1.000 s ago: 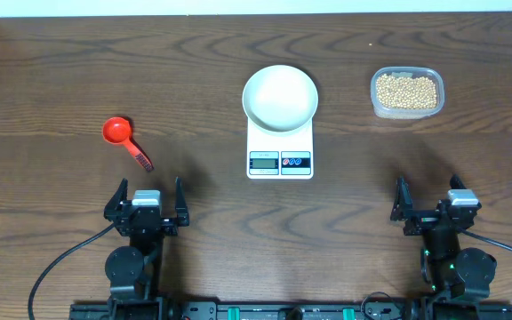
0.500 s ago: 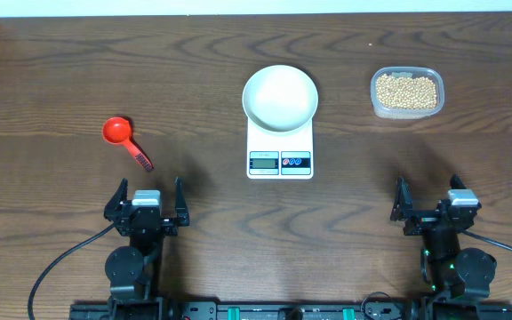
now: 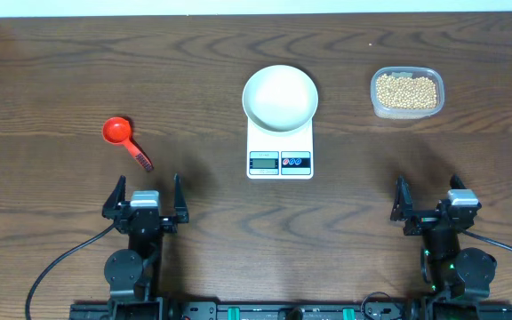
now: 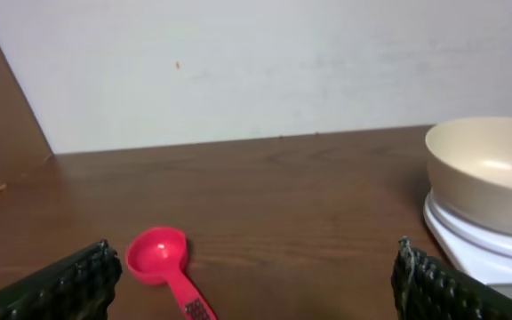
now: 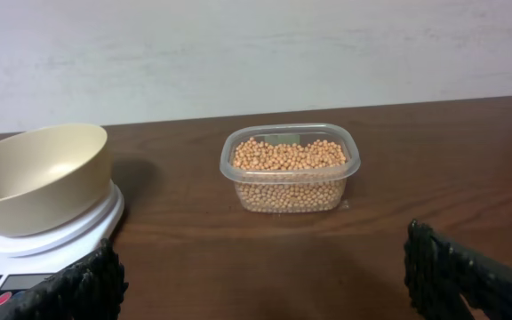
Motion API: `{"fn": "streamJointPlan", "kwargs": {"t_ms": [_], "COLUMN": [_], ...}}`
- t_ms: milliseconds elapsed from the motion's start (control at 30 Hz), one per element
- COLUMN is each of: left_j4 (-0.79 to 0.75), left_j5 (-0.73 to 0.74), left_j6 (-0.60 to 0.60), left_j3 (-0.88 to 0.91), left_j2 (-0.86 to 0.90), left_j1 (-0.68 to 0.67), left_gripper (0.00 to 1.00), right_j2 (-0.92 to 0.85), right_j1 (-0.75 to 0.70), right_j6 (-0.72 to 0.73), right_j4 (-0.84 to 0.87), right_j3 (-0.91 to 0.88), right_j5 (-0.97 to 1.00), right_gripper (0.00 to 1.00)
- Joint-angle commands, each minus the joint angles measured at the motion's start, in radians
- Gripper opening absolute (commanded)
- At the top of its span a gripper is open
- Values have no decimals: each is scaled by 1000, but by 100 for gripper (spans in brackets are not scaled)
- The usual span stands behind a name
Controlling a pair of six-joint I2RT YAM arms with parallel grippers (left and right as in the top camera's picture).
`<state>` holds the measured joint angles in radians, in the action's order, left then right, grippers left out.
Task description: Scoop item into bowl and weigh 50g on scale
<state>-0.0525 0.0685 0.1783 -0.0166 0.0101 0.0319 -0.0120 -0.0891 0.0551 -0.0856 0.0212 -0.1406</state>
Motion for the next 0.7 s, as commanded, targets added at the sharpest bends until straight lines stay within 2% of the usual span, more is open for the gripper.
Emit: {"fn": "streamJointPlan", "kwargs": {"t_ms": [0,400,667], "left_j4": [-35,-62,-62], "left_j5": [-9,-30,-43], "left_j6": [-24,-26,-26], "left_j3": [-3,-12,-81], "left_j2": [-6,6,103], "left_j1": [2,3,3], "left_gripper": [100,100,100], "right_j2": [6,6,6], "right_j1": [6,6,6], "right_j6": [-5,-5,-5], "right_j4": [0,0,0], "right_j3": [-6,-6,-6], "right_j5": [8,8,8], "right_gripper": [99,99,99]}}
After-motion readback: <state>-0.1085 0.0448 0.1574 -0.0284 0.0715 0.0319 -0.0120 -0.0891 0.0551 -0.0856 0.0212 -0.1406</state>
